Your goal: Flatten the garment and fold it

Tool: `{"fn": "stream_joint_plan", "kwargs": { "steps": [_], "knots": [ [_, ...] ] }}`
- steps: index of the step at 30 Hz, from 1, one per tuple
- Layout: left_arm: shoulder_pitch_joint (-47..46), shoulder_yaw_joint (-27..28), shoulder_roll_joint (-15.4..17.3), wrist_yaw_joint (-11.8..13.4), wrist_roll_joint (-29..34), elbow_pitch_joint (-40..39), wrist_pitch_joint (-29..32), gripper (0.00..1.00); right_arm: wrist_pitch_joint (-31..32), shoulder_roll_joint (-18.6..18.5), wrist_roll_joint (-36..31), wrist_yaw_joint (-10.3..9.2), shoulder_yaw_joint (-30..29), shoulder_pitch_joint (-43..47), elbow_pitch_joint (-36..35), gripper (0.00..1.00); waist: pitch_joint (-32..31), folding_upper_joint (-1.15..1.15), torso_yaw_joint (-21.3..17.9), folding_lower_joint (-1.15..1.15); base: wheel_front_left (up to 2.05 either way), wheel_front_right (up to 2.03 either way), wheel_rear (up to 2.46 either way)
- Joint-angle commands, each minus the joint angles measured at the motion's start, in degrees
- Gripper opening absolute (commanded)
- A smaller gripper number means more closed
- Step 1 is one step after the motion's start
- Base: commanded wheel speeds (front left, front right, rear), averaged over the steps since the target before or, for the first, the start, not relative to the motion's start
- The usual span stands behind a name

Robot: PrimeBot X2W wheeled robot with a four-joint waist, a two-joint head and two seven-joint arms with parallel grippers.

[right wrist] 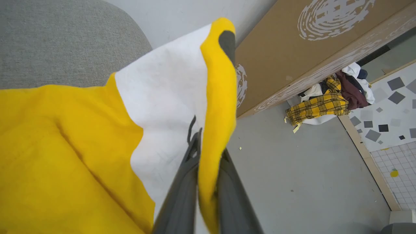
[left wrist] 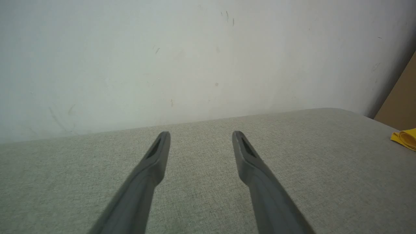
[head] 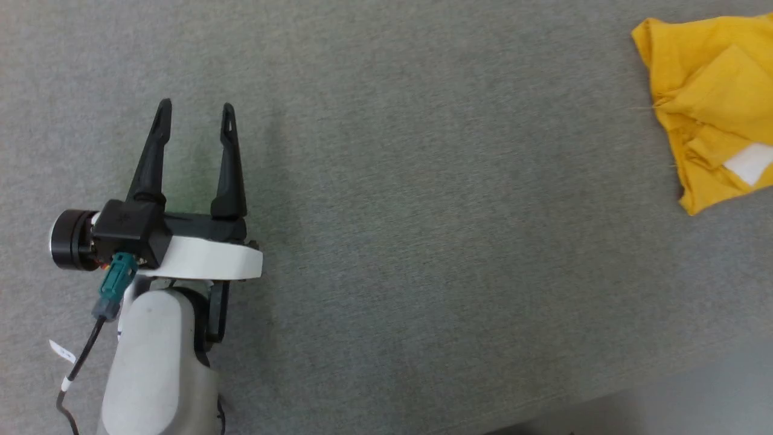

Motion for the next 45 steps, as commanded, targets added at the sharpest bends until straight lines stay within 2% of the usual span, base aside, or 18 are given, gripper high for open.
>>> {"fn": "stream_joint_plan", "kwargs": {
  "steps": [1, 10, 11, 12, 13, 19, 22, 28, 36, 45],
  "knots": [
    [-0.9, -0.1, 0.4, -0.1, 0.6, -0.1, -0.3, 1.0, -0.6, 0.1, -0.4, -0.13, -0.6, -1.0, 0.2, 0.0, 1.1, 0.0, 1.3, -0.01, 0.0, 0.0, 0.0],
    [-0.4, -0.7, 0.4, 0.2, 0.3, 0.3, -0.3, 1.0, -4.9, -0.3, -4.1, -0.13, -4.9, -2.7, 2.6, 0.0, 0.6, 0.0, 3.1, -0.01, 0.0, 0.0, 0.0],
    [-0.3, -0.7, 0.4, 0.2, 0.2, 0.4, -0.3, 1.0, -5.1, -0.2, -4.3, -0.13, -5.4, -2.9, 2.9, 0.17, 0.4, 0.0, 3.2, -0.01, 0.0, 0.0, 0.0],
    [-0.2, -0.8, 0.3, 0.3, 0.1, 0.6, -0.3, 1.0, -5.3, -0.1, -4.5, -0.13, -5.9, -2.9, 3.2, 0.64, 0.1, 0.0, 3.4, -0.01, 0.0, 0.0, 0.0],
    [-0.1, -0.9, 0.2, 0.3, 0.0, 0.7, -0.3, 1.0, -5.7, -0.1, -4.7, -0.13, -6.3, -2.8, 3.4, 1.0, -0.3, 0.0, 3.5, -0.01, 0.0, 0.0, 0.0],
    [1.6, -1.0, -0.5, 0.5, -1.3, 1.9, -0.3, 1.0, -11.3, 0.5, -2.4, -0.13, -7.1, -1.0, 3.8, 1.0, -5.6, 0.0, 4.6, -0.01, 0.0, 0.0, 0.0],
    [3.4, -1.0, -0.9, 0.5, -2.1, 2.9, -0.3, 1.0, -14.1, 0.8, -0.3, -0.13, -4.8, 1.5, 4.1, 1.0, -9.7, 0.0, 5.2, -0.01, 0.0, 0.0, 0.0],
    [7.3, -1.0, -1.9, 0.9, -4.3, 5.1, -0.3, 1.0, -18.7, 1.5, 8.3, -0.13, 0.5, 9.1, 1.5, 1.0, -17.7, 0.0, 7.2, -0.01, 0.0, 0.0, 0.0],
    [11.1, -1.7, -2.6, 1.0, -7.4, 8.0, -0.3, 1.0, -19.0, 3.0, 19.8, -0.13, 8.6, 24.6, -14.3, 1.0, -25.4, 0.0, 10.4, -0.01, 0.0, 0.0, 0.0],
    [13.1, -3.2, -2.7, 0.6, -8.9, 10.9, -0.3, 1.0, -15.4, 8.8, 26.1, -0.13, 13.8, 40.4, -35.7, 1.0, -28.9, 0.0, 13.8, -0.01, 0.0, 0.0, 0.0]
  ]
}}
